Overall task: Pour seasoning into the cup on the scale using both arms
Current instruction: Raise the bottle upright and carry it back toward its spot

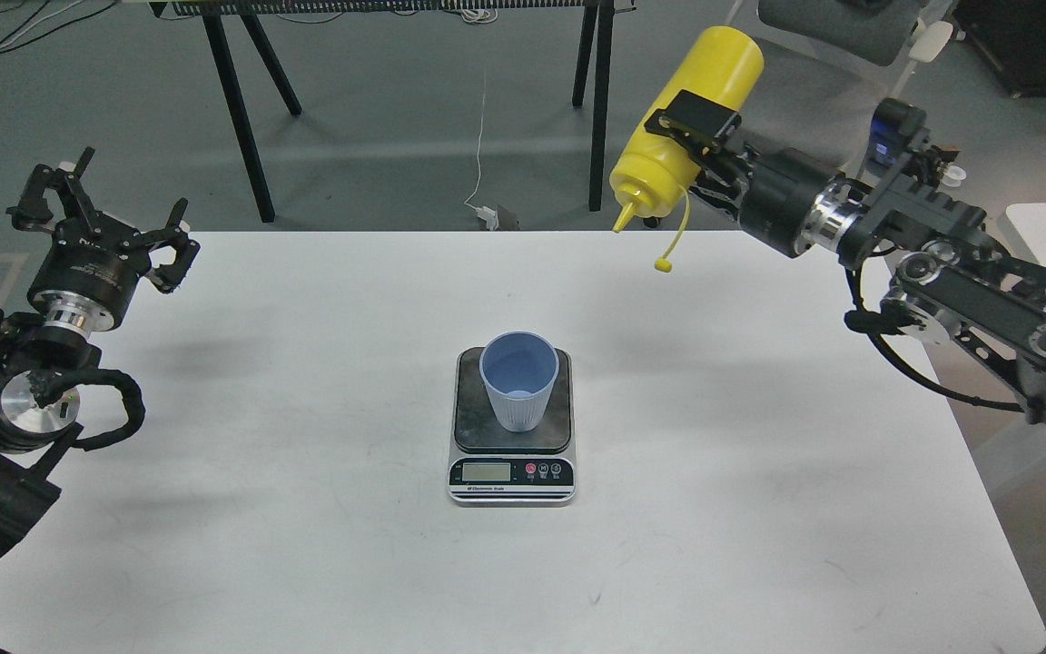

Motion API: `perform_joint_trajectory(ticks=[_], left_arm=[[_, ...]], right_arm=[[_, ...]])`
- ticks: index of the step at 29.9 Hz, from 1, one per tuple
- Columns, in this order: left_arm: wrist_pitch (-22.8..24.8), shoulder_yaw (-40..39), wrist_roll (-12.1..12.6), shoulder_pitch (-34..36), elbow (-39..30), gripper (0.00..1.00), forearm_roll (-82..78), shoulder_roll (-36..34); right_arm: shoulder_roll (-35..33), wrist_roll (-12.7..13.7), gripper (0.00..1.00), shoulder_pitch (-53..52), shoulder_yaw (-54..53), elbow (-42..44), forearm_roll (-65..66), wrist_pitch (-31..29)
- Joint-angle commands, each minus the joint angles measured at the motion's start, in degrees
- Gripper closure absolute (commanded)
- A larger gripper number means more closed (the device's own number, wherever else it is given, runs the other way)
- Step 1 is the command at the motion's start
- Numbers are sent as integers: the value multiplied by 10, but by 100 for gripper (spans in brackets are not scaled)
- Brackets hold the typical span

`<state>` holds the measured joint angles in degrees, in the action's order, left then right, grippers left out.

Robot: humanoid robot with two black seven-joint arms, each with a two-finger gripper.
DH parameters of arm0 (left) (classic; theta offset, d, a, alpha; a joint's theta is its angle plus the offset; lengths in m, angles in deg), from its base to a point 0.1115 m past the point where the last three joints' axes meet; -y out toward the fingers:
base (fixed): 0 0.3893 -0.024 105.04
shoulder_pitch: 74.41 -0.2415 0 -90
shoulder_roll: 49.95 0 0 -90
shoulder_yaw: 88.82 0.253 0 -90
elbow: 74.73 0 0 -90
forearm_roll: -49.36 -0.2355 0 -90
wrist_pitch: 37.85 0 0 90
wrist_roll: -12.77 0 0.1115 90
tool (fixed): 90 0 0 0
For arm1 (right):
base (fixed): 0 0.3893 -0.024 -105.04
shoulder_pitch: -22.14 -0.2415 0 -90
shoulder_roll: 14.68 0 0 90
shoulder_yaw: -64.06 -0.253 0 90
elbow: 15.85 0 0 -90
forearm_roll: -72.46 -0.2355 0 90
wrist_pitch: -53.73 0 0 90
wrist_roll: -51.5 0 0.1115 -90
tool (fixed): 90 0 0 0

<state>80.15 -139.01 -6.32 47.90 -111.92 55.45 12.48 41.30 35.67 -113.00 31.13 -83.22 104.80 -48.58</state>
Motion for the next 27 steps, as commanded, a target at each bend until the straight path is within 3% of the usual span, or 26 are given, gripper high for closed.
perform_joint_trajectory(ticks=[1,5,9,27], left_arm=[[0,-5,-2,-6,0,1,6,-11],[0,-5,-3,-13,0,1,6,-27],[0,-5,-3,-16,0,1,6,-32],[0,4,-6,-17,-1,1,1,-34]], right_arm=[[-20,5,60,66,-63,0,-126,-38],[-40,3,60,127,-78,5,-262,-112],[-32,-7,60,190,-97,4,-304,-157],[143,-3,58,308,-128,89,-500,-157]])
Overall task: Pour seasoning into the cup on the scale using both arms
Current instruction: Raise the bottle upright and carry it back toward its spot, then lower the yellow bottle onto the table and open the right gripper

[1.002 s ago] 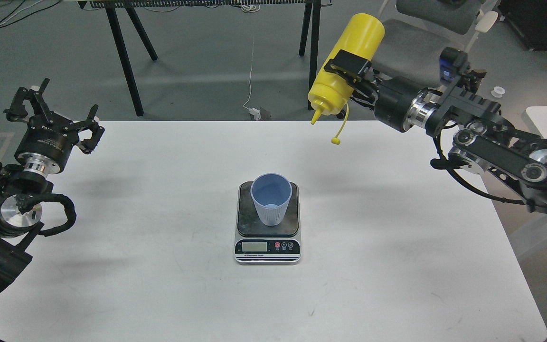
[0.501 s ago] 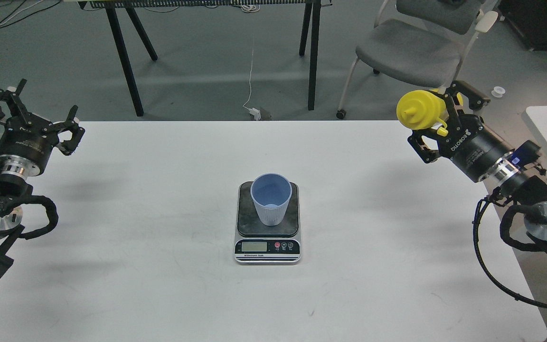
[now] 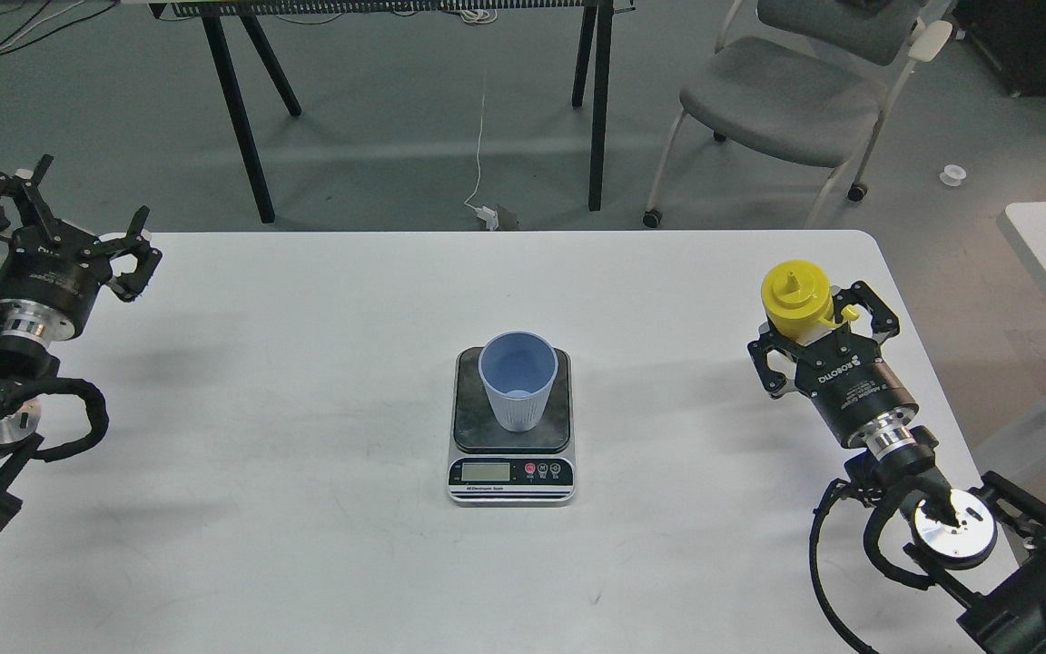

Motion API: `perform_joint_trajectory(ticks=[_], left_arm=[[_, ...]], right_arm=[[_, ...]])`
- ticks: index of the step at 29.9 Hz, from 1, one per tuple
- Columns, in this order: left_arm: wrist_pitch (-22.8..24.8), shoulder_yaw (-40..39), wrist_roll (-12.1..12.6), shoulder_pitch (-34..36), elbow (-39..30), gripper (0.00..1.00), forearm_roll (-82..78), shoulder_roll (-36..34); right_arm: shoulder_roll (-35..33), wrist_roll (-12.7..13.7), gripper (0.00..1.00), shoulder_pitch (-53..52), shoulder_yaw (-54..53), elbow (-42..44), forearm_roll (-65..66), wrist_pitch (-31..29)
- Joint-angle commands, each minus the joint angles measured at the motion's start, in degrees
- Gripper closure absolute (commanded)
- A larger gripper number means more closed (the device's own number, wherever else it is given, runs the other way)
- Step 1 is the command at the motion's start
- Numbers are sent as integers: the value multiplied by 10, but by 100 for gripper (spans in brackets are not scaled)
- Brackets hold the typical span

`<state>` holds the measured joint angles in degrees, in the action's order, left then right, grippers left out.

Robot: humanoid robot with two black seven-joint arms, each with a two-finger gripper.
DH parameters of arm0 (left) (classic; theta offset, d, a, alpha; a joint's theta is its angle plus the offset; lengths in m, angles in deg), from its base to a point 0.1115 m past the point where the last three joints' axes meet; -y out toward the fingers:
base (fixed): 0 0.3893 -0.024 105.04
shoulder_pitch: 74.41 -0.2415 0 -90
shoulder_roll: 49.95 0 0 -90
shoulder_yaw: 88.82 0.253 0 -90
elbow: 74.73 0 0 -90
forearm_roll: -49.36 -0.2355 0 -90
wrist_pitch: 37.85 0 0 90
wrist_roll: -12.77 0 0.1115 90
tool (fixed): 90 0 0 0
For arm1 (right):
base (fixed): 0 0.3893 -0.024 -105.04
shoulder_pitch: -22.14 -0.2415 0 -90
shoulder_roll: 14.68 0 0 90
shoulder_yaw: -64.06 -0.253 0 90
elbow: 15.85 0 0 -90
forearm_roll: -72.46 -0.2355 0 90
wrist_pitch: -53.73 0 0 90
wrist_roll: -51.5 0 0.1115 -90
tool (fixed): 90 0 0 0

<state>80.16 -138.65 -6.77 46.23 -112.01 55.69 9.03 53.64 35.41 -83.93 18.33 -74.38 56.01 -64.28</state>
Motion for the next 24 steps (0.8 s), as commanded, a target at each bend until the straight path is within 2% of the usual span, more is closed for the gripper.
perform_joint_trajectory(ticks=[1,7,15,18,22,24], left_arm=[[0,-1,-2,0,0,1,-2,1],[0,-1,-2,1,-11,1,-3,1],[0,0,-2,0,-28,1,-4,1],[0,1,-2,-1,-48,1,-4,-2],[0,0,-2,-1,-55,1,-4,-8],[0,0,-2,-1,-55,1,-4,-9]], right_arm=[[29,0,57,24,-1,1,-13,0],[71,-2,56,53,-2,0,-14,0],[72,-1,51,62,-11,8,-13,0],[72,-2,47,63,-12,8,-14,0],[65,-1,33,65,-14,6,-14,0],[60,-1,30,70,-14,3,-14,0]])
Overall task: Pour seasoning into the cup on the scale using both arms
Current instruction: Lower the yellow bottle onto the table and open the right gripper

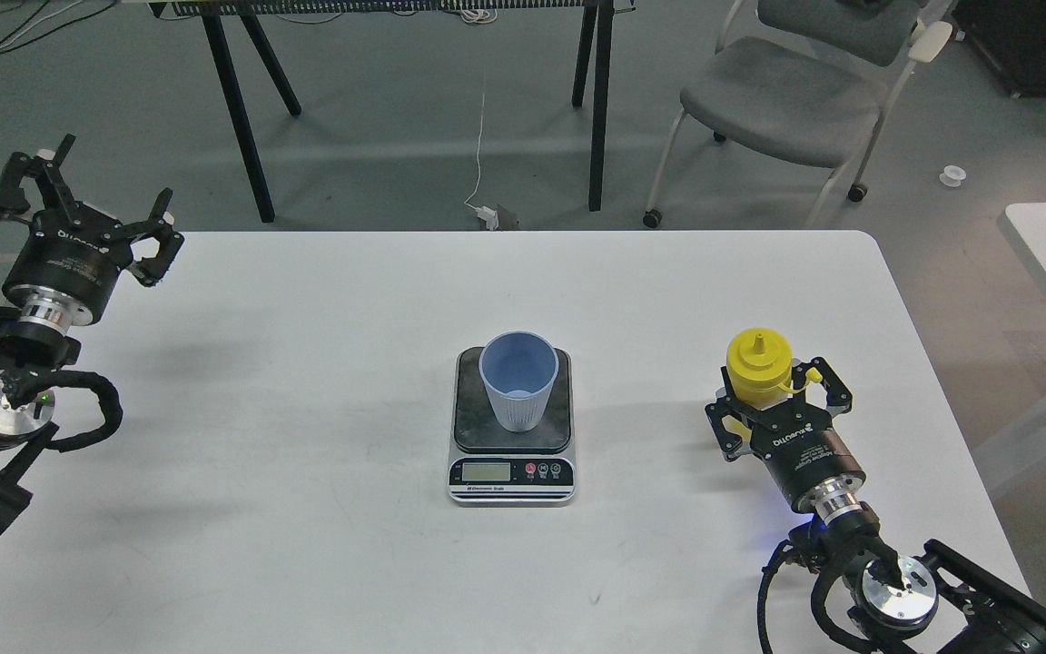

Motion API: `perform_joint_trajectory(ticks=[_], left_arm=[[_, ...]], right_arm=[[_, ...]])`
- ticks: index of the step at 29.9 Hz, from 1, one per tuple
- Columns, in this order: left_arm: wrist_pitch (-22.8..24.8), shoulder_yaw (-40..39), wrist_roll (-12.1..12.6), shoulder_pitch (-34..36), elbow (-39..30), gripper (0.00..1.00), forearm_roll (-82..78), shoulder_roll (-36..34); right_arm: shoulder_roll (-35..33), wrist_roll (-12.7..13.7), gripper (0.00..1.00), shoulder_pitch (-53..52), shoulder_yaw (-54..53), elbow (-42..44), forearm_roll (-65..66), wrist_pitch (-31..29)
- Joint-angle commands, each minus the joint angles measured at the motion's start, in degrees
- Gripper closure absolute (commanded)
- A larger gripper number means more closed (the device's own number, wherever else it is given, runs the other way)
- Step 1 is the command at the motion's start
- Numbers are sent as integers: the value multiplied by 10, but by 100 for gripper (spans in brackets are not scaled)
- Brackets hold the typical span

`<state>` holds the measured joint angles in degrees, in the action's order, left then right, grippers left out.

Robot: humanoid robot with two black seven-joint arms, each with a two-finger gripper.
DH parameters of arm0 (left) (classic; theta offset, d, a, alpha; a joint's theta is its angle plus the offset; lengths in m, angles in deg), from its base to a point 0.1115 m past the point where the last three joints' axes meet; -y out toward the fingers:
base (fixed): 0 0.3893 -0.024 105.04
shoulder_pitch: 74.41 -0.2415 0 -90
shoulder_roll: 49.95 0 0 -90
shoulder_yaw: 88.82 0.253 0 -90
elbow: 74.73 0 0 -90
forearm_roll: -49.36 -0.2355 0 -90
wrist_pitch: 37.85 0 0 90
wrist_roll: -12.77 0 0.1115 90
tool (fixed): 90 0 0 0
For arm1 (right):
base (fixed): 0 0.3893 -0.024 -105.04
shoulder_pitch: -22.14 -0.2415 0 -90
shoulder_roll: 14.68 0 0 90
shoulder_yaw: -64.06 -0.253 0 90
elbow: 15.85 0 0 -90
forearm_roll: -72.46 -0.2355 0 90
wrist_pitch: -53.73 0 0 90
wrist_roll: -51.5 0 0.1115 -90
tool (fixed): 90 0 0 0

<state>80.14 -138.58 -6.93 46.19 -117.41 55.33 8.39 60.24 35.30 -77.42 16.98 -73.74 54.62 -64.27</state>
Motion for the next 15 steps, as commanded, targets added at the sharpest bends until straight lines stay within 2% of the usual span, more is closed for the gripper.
perform_joint_trajectory(ticks=[1,11,15], left_arm=[[0,-1,0,0,-1,1,0,-2],[0,-1,0,-1,-1,1,0,-7],[0,-1,0,-1,-3,1,0,-7]], right_arm=[[-10,0,28,7,-1,-4,-1,0],[-20,-5,5,43,-35,-16,-5,0],[-49,-7,2,70,-52,-56,-5,0]])
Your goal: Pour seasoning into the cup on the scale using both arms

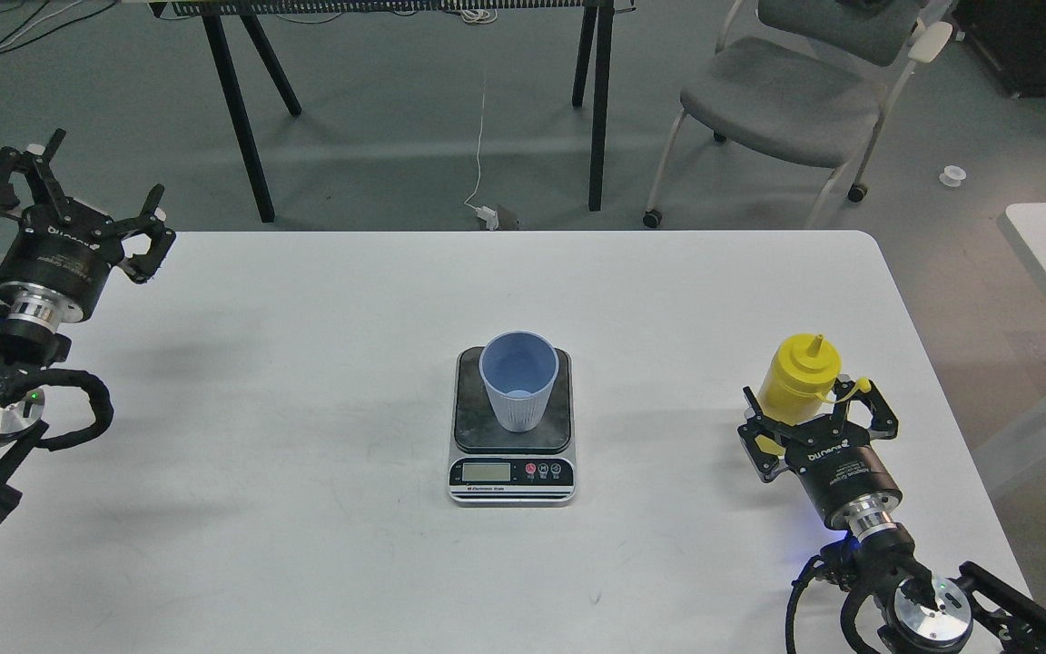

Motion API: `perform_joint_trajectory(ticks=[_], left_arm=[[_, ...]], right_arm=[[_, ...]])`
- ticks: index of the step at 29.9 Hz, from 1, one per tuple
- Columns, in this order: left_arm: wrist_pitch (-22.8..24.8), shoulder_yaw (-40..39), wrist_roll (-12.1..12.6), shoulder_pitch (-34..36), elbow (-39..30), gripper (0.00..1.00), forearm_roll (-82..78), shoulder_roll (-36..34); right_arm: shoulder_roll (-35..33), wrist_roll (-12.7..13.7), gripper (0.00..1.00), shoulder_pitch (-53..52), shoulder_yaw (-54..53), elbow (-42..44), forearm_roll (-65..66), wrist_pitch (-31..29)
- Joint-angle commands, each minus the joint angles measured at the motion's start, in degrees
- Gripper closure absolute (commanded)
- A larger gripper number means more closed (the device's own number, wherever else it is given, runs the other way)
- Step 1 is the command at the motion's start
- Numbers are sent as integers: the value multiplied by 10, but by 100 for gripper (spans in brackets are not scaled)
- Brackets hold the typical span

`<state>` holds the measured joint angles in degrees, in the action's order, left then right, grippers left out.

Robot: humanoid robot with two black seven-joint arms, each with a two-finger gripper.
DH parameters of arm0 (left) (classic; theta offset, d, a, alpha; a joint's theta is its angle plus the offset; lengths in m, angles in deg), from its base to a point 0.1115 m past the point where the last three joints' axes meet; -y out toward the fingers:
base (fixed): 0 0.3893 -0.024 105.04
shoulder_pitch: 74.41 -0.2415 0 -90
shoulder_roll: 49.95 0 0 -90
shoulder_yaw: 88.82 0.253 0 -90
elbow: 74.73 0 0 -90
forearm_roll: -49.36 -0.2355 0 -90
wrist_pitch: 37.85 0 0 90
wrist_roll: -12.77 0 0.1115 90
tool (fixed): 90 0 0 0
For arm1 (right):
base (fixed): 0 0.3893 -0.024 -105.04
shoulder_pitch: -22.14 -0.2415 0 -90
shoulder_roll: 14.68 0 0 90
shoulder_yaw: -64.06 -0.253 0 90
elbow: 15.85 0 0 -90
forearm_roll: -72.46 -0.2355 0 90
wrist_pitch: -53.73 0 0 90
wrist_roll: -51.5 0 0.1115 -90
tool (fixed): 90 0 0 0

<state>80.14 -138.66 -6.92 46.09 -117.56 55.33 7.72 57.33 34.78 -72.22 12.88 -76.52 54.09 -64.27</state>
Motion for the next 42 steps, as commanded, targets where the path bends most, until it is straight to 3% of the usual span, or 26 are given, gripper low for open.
perform_joint_trajectory(ticks=[1,12,19,24,32,36,42], left_arm=[[0,0,0,0,-2,1,0,0],[0,0,0,-1,-2,1,0,3],[0,-1,-1,-2,-2,1,1,3],[0,-3,-1,-5,-2,1,1,3],[0,-8,-1,-5,-2,1,6,20],[0,-9,-1,-4,-1,1,7,29],[0,-9,-1,-4,4,1,6,39]], right_arm=[[-27,-2,2,27,-14,-42,0,0],[-112,0,1,97,-9,-110,8,0],[-173,-1,1,113,-13,-106,25,0],[-249,-2,1,102,-72,-96,37,0],[-258,8,1,-87,-103,76,46,0],[-246,33,1,-195,-69,170,46,0],[-147,57,1,-347,-23,326,44,0]])
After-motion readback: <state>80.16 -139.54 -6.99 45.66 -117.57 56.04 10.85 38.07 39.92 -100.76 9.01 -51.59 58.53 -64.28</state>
